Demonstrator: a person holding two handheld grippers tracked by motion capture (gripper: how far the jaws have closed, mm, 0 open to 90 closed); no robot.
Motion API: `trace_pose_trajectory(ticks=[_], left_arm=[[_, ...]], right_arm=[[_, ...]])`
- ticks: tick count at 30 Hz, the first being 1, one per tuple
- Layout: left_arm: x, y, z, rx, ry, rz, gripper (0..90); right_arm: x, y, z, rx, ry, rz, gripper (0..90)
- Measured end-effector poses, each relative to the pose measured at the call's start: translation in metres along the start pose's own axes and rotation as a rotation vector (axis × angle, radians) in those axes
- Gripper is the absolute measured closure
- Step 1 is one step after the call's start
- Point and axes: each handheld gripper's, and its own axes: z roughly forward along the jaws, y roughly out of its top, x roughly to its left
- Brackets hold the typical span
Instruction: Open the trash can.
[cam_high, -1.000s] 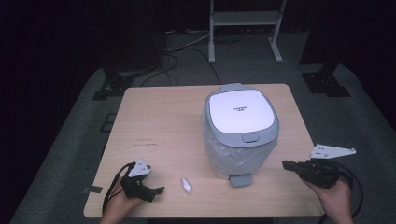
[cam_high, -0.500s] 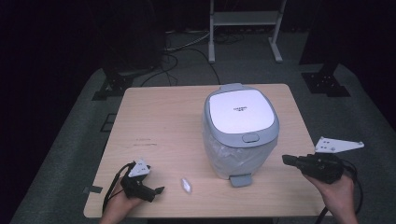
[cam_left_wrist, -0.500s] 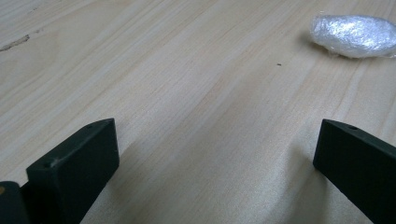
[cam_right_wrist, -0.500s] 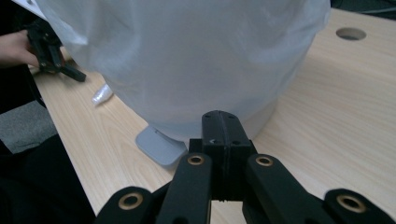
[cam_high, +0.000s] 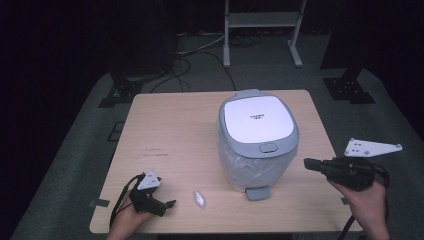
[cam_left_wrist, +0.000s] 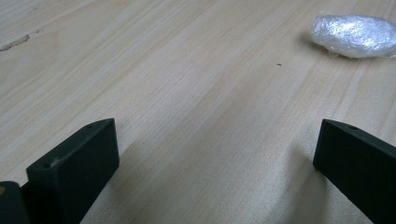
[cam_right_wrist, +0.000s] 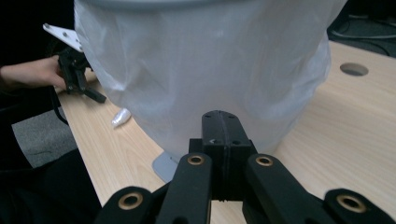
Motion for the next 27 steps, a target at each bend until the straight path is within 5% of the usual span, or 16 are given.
trace_pose_trajectory(ticks=[27], left_arm=[[0.000,0.000,0.000,-0.002,0.000,0.000,0.0]], right_arm=[[0.016,0.045,-0.005,-0.101,0.069,-0.062,90.0]])
